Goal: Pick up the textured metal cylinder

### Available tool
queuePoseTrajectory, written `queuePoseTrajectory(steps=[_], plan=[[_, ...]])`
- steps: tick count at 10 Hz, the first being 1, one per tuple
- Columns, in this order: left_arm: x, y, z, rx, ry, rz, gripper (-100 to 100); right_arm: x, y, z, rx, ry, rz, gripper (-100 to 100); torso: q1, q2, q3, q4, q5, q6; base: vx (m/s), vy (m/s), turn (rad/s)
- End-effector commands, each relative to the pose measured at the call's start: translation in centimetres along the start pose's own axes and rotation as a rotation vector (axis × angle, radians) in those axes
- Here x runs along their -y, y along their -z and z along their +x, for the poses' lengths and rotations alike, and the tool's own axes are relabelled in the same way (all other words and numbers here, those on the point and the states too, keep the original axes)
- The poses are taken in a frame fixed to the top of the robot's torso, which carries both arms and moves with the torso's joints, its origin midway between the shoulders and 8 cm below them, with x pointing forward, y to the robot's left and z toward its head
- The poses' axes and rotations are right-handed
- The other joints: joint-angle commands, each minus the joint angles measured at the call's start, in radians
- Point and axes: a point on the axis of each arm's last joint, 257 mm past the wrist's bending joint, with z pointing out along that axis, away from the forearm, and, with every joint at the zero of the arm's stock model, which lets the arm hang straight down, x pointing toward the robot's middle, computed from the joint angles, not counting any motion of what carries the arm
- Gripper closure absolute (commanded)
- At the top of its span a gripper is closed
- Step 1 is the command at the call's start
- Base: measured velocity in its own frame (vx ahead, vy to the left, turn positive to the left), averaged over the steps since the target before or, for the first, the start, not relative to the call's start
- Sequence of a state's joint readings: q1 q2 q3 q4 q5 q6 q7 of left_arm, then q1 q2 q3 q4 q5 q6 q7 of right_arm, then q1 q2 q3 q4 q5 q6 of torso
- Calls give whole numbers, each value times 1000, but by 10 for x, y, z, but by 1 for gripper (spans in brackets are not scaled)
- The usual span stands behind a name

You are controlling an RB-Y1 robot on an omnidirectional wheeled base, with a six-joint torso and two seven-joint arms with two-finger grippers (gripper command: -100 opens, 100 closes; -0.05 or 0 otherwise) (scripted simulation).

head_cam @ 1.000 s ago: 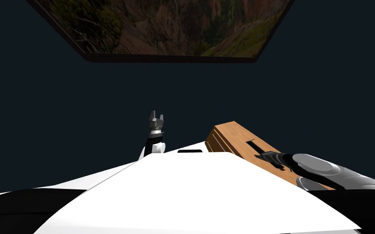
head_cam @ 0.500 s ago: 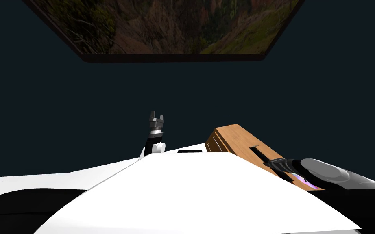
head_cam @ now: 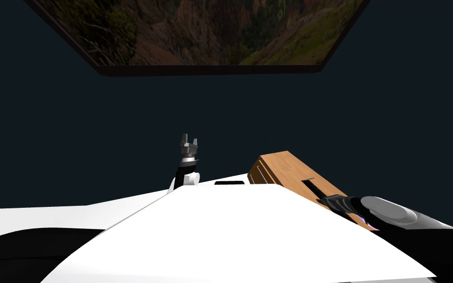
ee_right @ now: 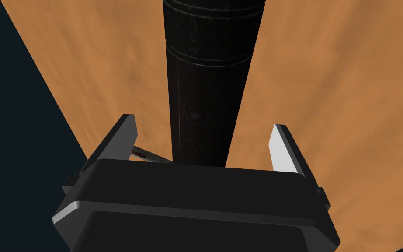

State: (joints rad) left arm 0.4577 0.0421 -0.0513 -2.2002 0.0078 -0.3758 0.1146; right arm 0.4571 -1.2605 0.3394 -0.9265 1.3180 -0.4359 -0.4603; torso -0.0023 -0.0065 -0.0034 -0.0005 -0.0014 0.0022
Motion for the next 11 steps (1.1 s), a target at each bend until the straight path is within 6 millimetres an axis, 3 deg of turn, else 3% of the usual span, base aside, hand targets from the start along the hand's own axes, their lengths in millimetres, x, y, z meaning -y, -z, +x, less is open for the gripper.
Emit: queuePoseTrajectory(steps=[1, 2, 6, 7, 8, 10, 11], plan=[[0, 0, 0, 0, 0, 0, 0, 0, 0, 0, 0, 0, 0, -100, 0, 0, 0, 0, 0, 0, 11, -25, 10], [0, 0, 0, 0, 0, 0, 0, 0, -1, 0, 1, 1, 2, 100, 2, 0, 0, 0, 1, 0, 0, 0, 0], [0, 0, 0, 0, 0, 0, 0, 0, -1, 0, 1, 0, 2, 100, 3, 1, 1, 0, 1, 0, 0, 0, 0], [0, 0, 0, 0, 0, 0, 0, 0, -1, 0, 1, 0, 2, 0, 3, 1, 1, 0, 1, 0, 0, 0, 0], [0, 0, 0, 0, 0, 0, 0, 8, 7, -8, 0, 8, 1, 100, 3, 1, 1, 0, 1, 0, -14, 30, -86], [0, 0, 0, 0, 0, 0, 0, 11, 11, -13, 0, 14, 2, 100, 8, 3, 2, 1, 3, 0, -23, 39, -48], [0, 0, 0, 0, 0, 0, 0, 11, 11, -13, -1, 12, 1, 0, 7, 3, 2, 1, 2, 0, -3, 5, 0]])
